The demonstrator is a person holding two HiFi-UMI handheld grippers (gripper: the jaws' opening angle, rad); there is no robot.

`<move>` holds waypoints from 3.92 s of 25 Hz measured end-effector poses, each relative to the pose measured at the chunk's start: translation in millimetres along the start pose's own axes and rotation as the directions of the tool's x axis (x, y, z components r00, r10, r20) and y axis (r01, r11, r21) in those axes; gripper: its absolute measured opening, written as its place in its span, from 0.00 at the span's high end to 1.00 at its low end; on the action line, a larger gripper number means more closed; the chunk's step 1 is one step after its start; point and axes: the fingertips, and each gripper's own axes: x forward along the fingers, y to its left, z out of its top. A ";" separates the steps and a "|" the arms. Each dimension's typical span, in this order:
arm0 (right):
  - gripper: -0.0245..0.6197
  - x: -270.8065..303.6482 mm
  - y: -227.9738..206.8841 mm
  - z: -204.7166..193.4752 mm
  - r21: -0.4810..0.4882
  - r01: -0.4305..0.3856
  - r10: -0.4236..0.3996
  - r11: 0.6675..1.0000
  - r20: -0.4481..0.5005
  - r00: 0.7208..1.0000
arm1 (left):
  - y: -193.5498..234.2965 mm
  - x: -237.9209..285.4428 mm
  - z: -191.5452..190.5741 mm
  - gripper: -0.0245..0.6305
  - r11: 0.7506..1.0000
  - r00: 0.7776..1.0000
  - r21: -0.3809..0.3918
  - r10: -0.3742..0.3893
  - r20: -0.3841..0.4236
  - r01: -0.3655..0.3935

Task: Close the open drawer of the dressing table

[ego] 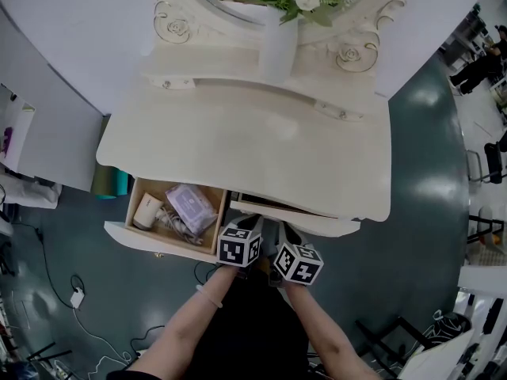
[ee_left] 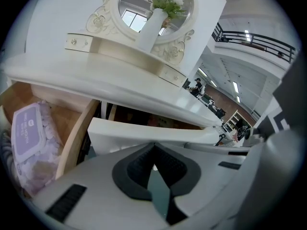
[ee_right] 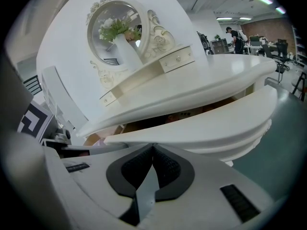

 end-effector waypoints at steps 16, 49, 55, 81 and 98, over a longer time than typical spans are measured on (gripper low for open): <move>0.94 17.3 -2.3 19.4 -0.001 -0.009 0.009 1.000 0.024 1.000 | 5.2 14.7 21.1 0.92 0.999 0.999 -0.014 0.029 0.034 -0.028; 0.94 37.5 -4.2 42.3 -0.079 -0.041 0.054 0.996 0.165 0.985 | 8.0 32.4 46.4 0.92 0.999 0.990 -0.006 0.052 0.128 -0.052; 0.94 33.8 3.4 39.9 -0.103 -0.084 0.099 0.991 0.152 0.983 | 8.2 23.1 41.7 0.92 0.999 0.990 -0.021 0.040 0.135 -0.038; 0.94 -107.0 58.3 45.9 -0.111 -0.293 0.313 0.950 0.330 0.890 | -74.3 -99.7 24.8 0.93 0.996 0.924 0.047 -0.084 0.374 0.071; 0.94 -137.6 83.5 54.0 -0.188 -0.387 0.429 0.903 0.344 0.835 | -105.1 -147.0 18.3 0.93 0.992 0.873 0.104 -0.110 0.475 0.068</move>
